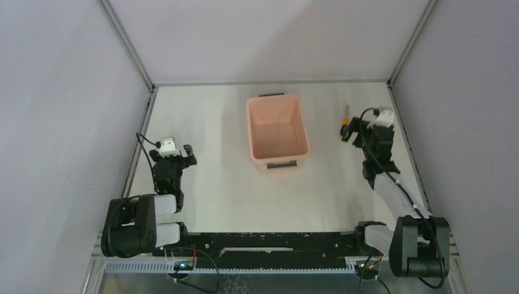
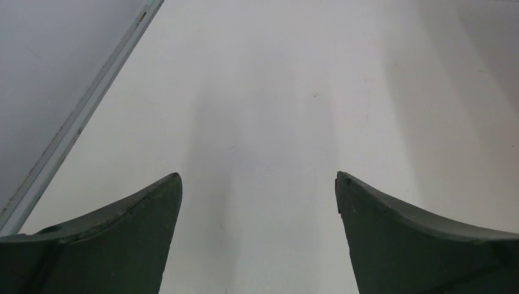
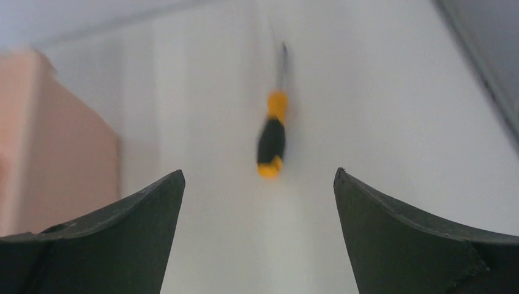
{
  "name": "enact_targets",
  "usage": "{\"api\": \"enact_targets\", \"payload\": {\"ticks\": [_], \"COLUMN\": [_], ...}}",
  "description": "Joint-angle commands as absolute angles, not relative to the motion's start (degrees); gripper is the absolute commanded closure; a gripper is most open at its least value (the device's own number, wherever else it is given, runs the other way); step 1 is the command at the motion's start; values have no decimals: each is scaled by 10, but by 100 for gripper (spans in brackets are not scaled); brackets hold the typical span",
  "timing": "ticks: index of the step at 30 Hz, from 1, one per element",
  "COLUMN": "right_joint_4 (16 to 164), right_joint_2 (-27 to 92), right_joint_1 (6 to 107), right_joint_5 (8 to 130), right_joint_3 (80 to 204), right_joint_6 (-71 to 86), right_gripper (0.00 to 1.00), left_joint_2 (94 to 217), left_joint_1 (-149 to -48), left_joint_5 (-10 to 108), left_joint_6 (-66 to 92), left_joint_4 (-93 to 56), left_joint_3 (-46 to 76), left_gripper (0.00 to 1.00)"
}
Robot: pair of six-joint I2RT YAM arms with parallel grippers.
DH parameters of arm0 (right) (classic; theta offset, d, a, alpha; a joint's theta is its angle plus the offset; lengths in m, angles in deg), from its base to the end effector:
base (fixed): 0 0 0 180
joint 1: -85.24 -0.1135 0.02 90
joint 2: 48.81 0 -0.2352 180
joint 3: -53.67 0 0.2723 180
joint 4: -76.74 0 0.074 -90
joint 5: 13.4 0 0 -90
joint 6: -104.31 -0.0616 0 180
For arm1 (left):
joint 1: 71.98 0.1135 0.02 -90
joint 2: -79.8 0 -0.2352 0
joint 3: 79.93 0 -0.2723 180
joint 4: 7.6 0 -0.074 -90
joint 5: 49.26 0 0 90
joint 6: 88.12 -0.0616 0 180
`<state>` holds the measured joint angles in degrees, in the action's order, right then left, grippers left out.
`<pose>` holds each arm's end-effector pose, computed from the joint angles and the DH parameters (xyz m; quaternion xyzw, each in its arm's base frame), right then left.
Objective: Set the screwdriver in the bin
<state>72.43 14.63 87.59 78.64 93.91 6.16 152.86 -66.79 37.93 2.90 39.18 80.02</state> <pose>0.2930 -0.0142 0.1727 0.0847 0.8091 0.0150 0.5814 0.2487 0.0256 0.1063 -0.0567 0.7423 0.0425 0.6663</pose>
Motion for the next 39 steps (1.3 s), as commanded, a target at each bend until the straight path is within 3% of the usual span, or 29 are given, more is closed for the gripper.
{"api": "enact_targets", "payload": {"ticks": [1,5,15,29,31,33,34,36,38,39], "right_joint_4": [870,1102,1315,1338,1336,1337,1338,1340,1346,1353], "right_joint_2": [171,303,637,793,797,795,792,782,767,757], "right_joint_1": [858,854,826,848,848,848,859,867,869,870], "right_joint_5": [789,812,874,867,867,865,861,857,855,857], "right_joint_3": [1121,1342,1647,1683,1676,1672,1673,1676,1684,1688], "right_joint_6": [11,-34,-12,-4,-2,-1,0,2,9,12], "right_gripper": [0,0,2,7,15,31,50,78,96,100], "left_joint_2": [1517,1517,1517,1517,1517,1517,1517,1517,1517,1517], "left_joint_1": [-670,-670,-670,-670,-671,-670,-670,-671,-670,-670], "left_joint_5": [377,377,377,377,377,377,377,377,377,377], "left_joint_6": [24,25,24,24,24,24,24,24,24,24], "left_joint_4": [418,418,418,418,418,418,418,418,418,418], "left_joint_3": [772,771,772,772,772,772,772,772,772,772], "left_gripper": [0,0,0,0,0,0,0,0,0,0]}}
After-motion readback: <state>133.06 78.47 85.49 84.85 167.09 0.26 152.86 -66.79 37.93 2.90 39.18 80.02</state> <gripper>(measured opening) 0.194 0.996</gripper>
